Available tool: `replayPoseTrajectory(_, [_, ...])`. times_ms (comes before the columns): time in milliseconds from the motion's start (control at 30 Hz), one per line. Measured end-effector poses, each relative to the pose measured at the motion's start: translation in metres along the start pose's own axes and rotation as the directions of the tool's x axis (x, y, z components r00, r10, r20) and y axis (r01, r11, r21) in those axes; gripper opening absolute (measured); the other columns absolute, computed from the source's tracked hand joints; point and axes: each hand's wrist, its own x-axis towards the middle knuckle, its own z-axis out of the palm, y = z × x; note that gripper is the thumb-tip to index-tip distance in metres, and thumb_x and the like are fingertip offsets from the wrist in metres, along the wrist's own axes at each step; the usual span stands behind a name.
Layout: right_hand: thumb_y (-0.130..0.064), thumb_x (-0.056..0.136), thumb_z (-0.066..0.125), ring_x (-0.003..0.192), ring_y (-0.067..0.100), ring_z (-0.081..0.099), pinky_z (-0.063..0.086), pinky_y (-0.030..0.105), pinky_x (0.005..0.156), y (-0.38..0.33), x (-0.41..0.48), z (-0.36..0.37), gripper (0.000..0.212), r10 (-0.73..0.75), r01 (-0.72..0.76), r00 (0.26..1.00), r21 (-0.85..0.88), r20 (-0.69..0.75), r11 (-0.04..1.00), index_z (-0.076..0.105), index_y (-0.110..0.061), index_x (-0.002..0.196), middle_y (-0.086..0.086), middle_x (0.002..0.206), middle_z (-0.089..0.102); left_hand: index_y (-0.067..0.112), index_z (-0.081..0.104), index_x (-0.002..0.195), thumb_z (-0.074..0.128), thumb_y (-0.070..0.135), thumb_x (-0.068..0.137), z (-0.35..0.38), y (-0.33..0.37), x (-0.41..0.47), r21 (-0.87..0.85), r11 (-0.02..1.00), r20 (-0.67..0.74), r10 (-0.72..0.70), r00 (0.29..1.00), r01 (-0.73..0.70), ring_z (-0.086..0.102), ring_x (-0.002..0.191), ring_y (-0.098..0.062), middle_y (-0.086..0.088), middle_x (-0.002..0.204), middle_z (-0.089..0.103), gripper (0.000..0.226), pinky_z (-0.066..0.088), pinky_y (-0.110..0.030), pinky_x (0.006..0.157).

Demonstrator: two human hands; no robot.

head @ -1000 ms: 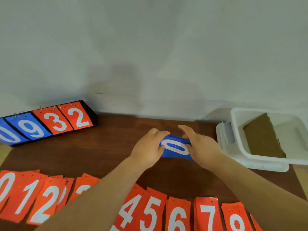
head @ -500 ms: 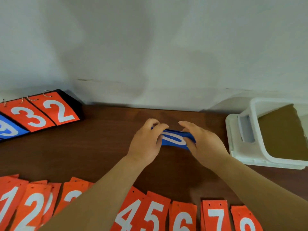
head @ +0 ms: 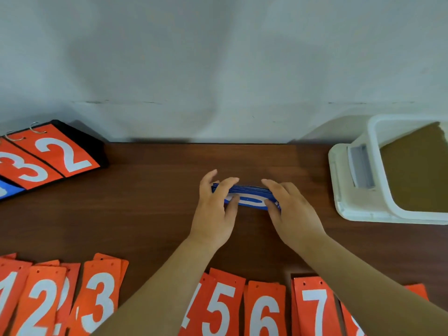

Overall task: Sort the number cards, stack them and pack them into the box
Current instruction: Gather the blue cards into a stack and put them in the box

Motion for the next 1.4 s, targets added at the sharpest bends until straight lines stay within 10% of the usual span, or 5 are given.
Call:
replayPoseTrajectory(333, [-0.025, 0.1, 0.057, 0.11, 0.001, 0.048, 0.049, 0.015, 0.082, 0.008, -0.011, 0.014, 0.042, -0.015, 0.032, 0.992, 0.141, -0.122, 0.989, 0.053, -0.032, 0.142, -0.007, 0.135, 0.042, 0.03, 0.054, 0.136, 0.062, 0.023, 0.098, 0.01, -0.009, -0.008, -0.007, 0.998, -0.059, 0.054, 0.997, -0.055, 0.048, 0.122, -0.006, 0.006, 0.139, 0.037, 0.039, 0.052, -0.024, 0.097])
replayPoseTrajectory(767, [-0.021, 0.102, 0.055, 0.095, -0.005, 0.053, 0.046, 0.004, 0.071, 0.0, -0.007, 0.021, 0.041, -0.035, 0.07, 0.988, 0.239, -0.15, 0.969, 0.048, -0.03, 0.142, -0.011, 0.125, 0.047, 0.037, 0.036, 0.148, 0.058, 0.015, 0.1, 0.023, 0.0, -0.007, -0.097, 0.994, -0.044, 0.049, 0.998, -0.053, 0.054, 0.106, -0.003, 0.007, 0.132, 0.034, 0.057, 0.045, -0.004, 0.084])
replayPoseTrajectory(1400, [-0.018, 0.099, 0.058, 0.082, 0.01, 0.059, 0.055, 0.02, 0.063, 0.014, 0.0, 0.027, 0.022, -0.155, 0.196, 0.963, 0.176, -0.222, 0.965, 0.06, -0.016, 0.122, 0.001, 0.113, 0.055, 0.03, 0.047, 0.127, 0.055, 0.018, 0.099, 0.02, -0.009, -0.001, -0.01, 0.99, -0.033, 0.14, 0.99, -0.141, 0.056, 0.099, -0.008, 0.002, 0.13, 0.04, 0.032, 0.055, -0.019, 0.081])
